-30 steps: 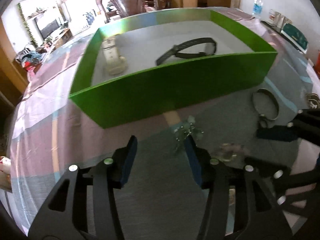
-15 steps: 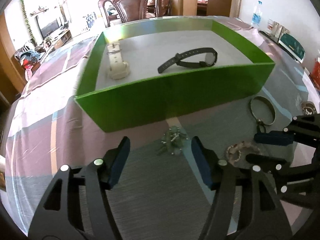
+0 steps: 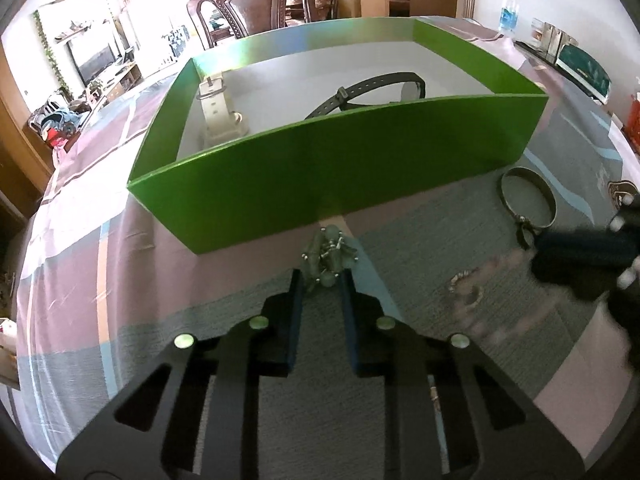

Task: Organize jewelry
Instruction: 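Grasp the silver charm cluster with the left tool, then hold the silver charm with the left tool while the right tool reaches toward the pink bead bracelet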

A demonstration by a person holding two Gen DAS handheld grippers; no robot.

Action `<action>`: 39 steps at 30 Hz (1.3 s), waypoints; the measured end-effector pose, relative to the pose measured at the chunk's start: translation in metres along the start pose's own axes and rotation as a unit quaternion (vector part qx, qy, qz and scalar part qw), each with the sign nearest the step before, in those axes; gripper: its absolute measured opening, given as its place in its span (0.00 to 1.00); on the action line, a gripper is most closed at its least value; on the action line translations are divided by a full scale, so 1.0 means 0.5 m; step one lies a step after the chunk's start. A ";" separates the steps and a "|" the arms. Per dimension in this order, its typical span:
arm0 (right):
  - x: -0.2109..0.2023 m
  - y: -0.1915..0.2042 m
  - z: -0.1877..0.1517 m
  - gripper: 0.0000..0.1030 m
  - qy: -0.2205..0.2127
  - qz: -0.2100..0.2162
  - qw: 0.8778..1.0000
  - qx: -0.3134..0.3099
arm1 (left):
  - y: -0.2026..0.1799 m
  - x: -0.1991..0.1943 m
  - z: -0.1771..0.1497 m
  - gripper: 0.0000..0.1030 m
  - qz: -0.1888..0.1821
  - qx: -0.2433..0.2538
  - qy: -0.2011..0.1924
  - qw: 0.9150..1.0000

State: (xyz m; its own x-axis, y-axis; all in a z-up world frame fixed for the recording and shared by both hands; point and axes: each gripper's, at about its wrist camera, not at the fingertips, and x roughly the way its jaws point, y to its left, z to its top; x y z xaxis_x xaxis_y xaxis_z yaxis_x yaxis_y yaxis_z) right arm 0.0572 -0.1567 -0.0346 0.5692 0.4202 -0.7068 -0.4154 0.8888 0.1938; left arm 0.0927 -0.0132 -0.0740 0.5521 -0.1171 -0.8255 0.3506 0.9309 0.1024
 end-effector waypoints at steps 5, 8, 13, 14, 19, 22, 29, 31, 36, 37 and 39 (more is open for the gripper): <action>-0.041 -0.028 0.018 0.08 -0.061 0.032 0.997 0.039 | 0.011 -0.007 0.001 0.18 -0.009 -0.016 -0.010 1.000; -0.036 -0.030 0.014 0.08 -0.047 0.031 0.998 0.038 | 0.016 -0.019 0.006 0.35 -0.016 -0.024 -0.035 0.999; 0.001 -0.033 0.008 0.08 -0.009 0.009 0.999 0.040 | 0.011 -0.023 0.010 0.52 0.000 -0.020 -0.058 0.998; -0.003 -0.039 0.009 0.08 -0.013 0.004 0.999 0.046 | 0.010 -0.019 0.010 0.52 0.005 -0.019 -0.057 0.998; -0.008 -0.077 0.011 0.09 -0.023 -0.045 0.995 0.085 | 0.009 0.000 0.014 0.52 0.013 -0.019 -0.047 0.999; 0.007 -0.082 0.009 0.09 -0.002 -0.044 0.996 0.083 | 0.008 0.010 0.013 0.46 0.015 -0.016 -0.034 0.999; 0.045 -0.040 -0.012 0.20 0.040 -0.054 0.997 0.029 | 0.001 0.008 0.003 0.30 0.038 -0.005 -0.016 0.999; 0.051 -0.037 -0.017 0.20 0.045 -0.061 0.997 0.024 | -0.001 0.004 0.000 0.30 0.043 -0.002 -0.005 0.999; 0.064 -0.041 -0.024 0.20 0.059 -0.068 0.996 0.027 | 0.019 -0.004 -0.003 0.30 0.006 -0.026 0.013 1.000; 0.067 -0.041 -0.024 0.20 0.062 -0.069 0.995 0.027 | 0.027 -0.007 -0.001 0.34 0.000 -0.037 0.007 0.999; 0.072 -0.040 -0.025 0.20 0.067 -0.071 0.995 0.025 | 0.042 -0.015 0.002 0.53 -0.006 -0.057 -0.014 0.998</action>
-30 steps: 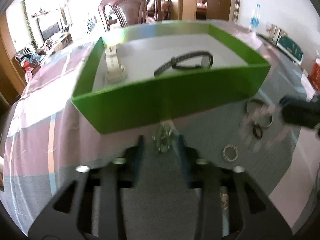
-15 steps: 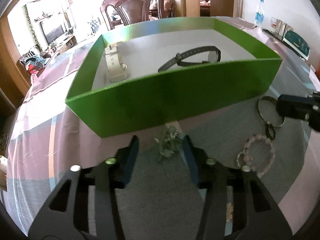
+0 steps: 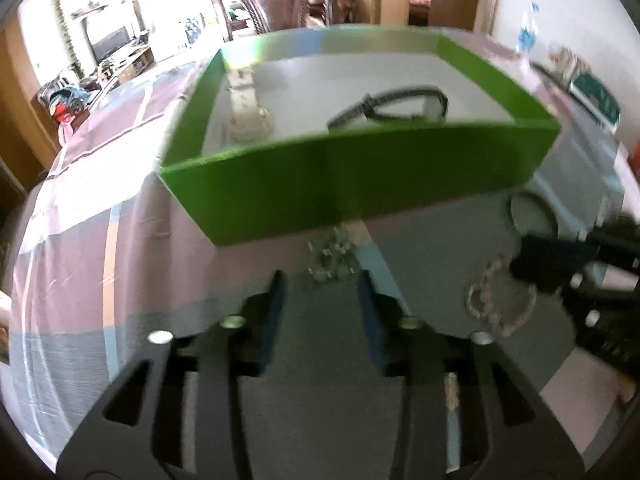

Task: Organize jewelry
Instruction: 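Hold the silver charm with the left tool while the right tool reaches toward the pink bead bracelet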

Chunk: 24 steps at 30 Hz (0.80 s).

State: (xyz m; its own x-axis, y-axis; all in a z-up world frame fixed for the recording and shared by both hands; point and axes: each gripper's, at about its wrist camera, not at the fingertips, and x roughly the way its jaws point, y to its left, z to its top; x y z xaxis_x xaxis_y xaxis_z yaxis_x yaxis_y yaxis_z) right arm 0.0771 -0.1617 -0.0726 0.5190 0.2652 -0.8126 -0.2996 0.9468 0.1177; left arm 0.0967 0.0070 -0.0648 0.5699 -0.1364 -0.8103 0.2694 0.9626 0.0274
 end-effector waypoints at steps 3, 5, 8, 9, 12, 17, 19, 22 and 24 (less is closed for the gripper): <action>0.006 0.005 0.001 0.20 0.004 0.003 1.000 -0.003 | 0.007 -0.006 0.005 0.66 -0.011 -0.020 -0.028 0.999; 0.007 0.009 0.001 0.22 0.005 0.001 1.000 -0.008 | 0.004 0.005 0.007 0.65 -0.001 -0.016 -0.031 0.999; 0.007 0.016 0.000 0.25 0.004 -0.002 1.000 -0.015 | -0.009 0.031 0.003 0.39 0.017 0.007 -0.011 1.000; 0.007 0.016 -0.001 0.25 0.004 -0.003 1.000 -0.016 | -0.011 0.031 0.000 0.30 0.014 0.010 -0.013 1.000; 0.008 0.016 -0.002 0.25 0.006 -0.004 1.000 -0.016 | -0.020 0.028 0.000 0.19 0.019 0.023 -0.004 1.000; 0.010 0.015 -0.001 0.25 0.008 -0.005 1.000 -0.015 | -0.039 -0.001 -0.007 0.17 -0.018 0.048 -0.003 0.999; 0.010 0.014 -0.001 0.25 0.008 -0.004 1.000 -0.015 | -0.052 -0.014 -0.013 0.17 -0.030 0.060 -0.006 0.998; 0.010 0.015 -0.001 0.25 0.008 -0.005 1.000 -0.015 | -0.066 -0.025 -0.018 0.17 -0.031 0.072 -0.012 0.997; 0.010 0.015 -0.001 0.25 0.008 -0.005 1.000 -0.016 | -0.070 -0.027 -0.022 0.17 -0.021 0.076 -0.011 0.997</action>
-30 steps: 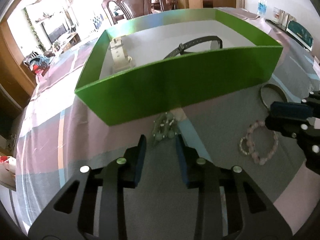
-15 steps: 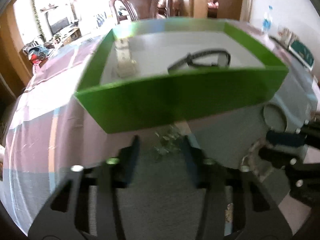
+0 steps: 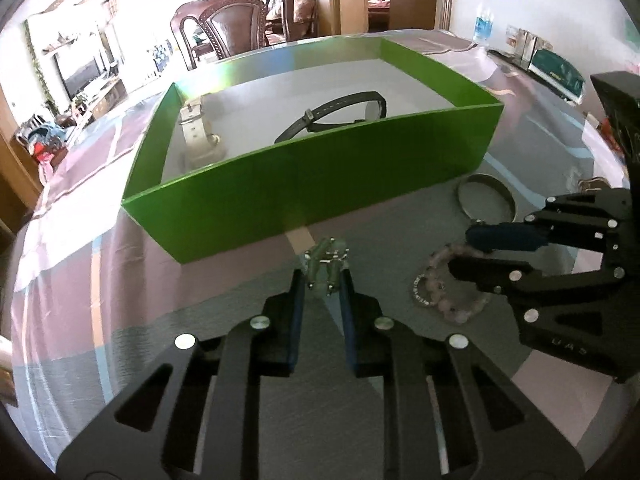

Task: Organize jewelry
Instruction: 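Hold the silver charm with the left tool while the right tool reaches toward the pink bead bracelet, then close the left tool on the silver charm cluster while the right tool grasps the pink bead bracelet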

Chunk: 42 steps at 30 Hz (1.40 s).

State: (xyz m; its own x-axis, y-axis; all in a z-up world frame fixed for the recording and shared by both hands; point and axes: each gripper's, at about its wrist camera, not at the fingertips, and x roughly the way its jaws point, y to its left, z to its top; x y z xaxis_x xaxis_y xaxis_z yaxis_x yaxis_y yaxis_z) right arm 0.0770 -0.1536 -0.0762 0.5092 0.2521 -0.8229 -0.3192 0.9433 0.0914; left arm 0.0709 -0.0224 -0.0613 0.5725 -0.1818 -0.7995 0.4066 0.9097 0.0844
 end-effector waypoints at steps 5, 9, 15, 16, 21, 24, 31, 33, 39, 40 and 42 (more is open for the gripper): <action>0.001 0.000 -0.001 0.25 0.005 -0.002 1.000 -0.004 | 0.022 0.019 -0.004 0.18 0.020 -0.022 0.026 0.999; -0.001 0.015 -0.008 0.25 0.006 -0.007 1.000 -0.027 | 0.040 0.017 0.000 0.20 0.024 -0.039 0.030 0.998; -0.003 0.031 -0.016 0.25 0.008 0.005 0.999 -0.045 | 0.039 0.019 0.002 0.42 0.024 -0.043 0.024 0.998; -0.003 0.032 -0.016 0.25 0.008 0.006 0.999 -0.045 | 0.039 0.019 0.003 0.44 0.023 -0.044 0.022 0.999; -0.003 0.031 -0.016 0.25 0.006 0.000 0.999 -0.044 | 0.036 0.035 0.004 0.44 0.015 -0.042 0.026 0.999; -0.002 0.029 -0.014 0.25 0.006 -0.005 0.999 -0.041 | 0.032 0.039 0.004 0.51 0.015 -0.038 0.023 0.999; -0.002 0.027 -0.014 0.25 0.005 -0.009 0.999 -0.038 | 0.021 0.044 0.003 0.68 0.022 -0.031 0.025 0.999; -0.001 0.026 -0.012 0.25 0.005 -0.010 0.999 -0.036 | 0.026 0.047 0.005 0.71 0.024 -0.037 0.027 0.999; -0.001 0.021 -0.011 0.25 0.004 -0.016 0.999 -0.032 | 0.042 0.052 0.001 0.76 0.018 -0.057 0.035 0.998; -0.001 0.019 -0.010 0.25 0.004 -0.016 0.999 -0.031 | 0.045 0.054 0.000 0.76 0.015 -0.061 0.037 0.997; -0.001 0.015 -0.009 0.25 0.002 -0.022 0.999 -0.027 | 0.049 0.055 -0.001 0.76 0.011 -0.066 0.040 0.997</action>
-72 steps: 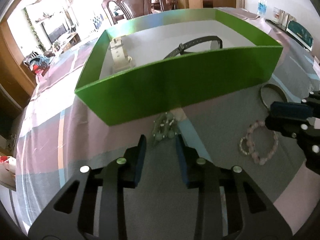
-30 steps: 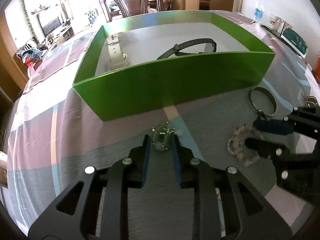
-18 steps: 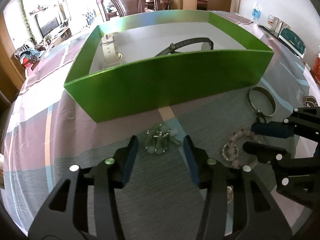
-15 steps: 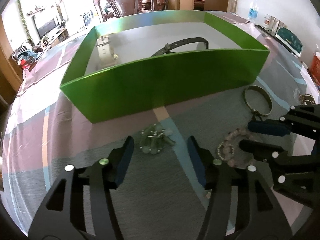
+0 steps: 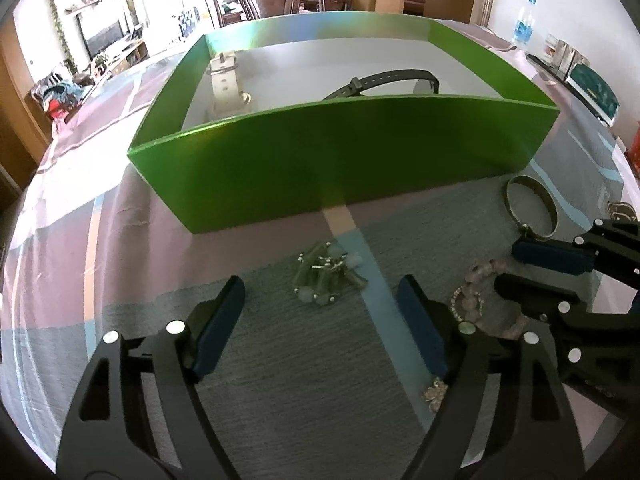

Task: Organize jewelry
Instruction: 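Close the left tool on the silver charm cluster while the right tool grasps the pink bead bracelet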

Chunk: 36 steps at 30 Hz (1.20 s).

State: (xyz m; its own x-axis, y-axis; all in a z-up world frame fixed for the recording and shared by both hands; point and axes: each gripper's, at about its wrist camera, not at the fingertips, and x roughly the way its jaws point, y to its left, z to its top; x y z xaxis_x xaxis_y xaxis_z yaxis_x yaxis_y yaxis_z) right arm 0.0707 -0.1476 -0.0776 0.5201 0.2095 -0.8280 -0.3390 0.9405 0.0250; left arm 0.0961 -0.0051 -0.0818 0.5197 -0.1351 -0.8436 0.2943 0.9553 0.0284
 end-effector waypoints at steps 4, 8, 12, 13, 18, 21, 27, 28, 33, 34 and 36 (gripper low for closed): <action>0.002 -0.005 0.001 0.25 -0.001 -0.006 1.000 0.008 | 0.008 0.001 -0.003 0.77 0.000 -0.009 0.003 1.000; 0.003 -0.014 0.003 0.25 -0.005 -0.015 1.000 0.022 | 0.011 0.000 -0.004 0.77 0.002 -0.010 0.002 1.000; 0.003 -0.016 0.003 0.26 -0.006 -0.017 1.000 0.024 | 0.010 -0.004 -0.007 0.77 0.010 -0.006 0.000 1.000; 0.005 -0.014 0.005 0.31 -0.005 -0.017 1.000 0.023 | 0.010 -0.004 -0.007 0.77 0.010 -0.007 0.000 1.000; 0.004 -0.009 0.001 0.39 -0.006 -0.015 1.000 0.018 | 0.011 -0.007 -0.007 0.75 0.026 -0.009 -0.006 1.000; 0.003 -0.009 0.000 0.39 -0.006 -0.015 1.000 0.015 | 0.006 -0.010 -0.005 0.70 0.036 -0.005 -0.012 0.999; 0.001 -0.001 -0.002 0.37 -0.006 -0.007 1.000 0.003 | -0.006 -0.014 -0.003 0.66 0.048 0.008 -0.019 0.999; 0.000 0.001 -0.002 0.31 -0.007 -0.003 1.000 0.001 | -0.007 -0.014 -0.003 0.66 0.048 0.007 -0.019 0.999; -0.004 0.015 -0.007 0.17 -0.010 0.004 1.000 -0.018 | -0.008 -0.013 0.000 0.66 0.049 0.008 -0.020 0.999; -0.004 0.016 -0.008 0.16 -0.010 0.002 1.000 -0.020 | -0.010 -0.013 0.000 0.66 0.051 0.009 -0.021 0.998; -0.005 0.014 -0.008 0.16 -0.010 0.004 1.000 -0.018 | -0.010 -0.014 0.000 0.66 0.052 0.010 -0.022 0.998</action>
State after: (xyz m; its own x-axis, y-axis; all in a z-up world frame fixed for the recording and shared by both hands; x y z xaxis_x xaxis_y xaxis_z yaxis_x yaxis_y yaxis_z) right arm 0.0639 -0.1425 -0.0776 0.5329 0.2222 -0.8165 -0.3702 0.9289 0.0112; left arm 0.0912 -0.0091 -0.0762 0.5822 -0.0473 -0.8117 0.2525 0.9595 0.1252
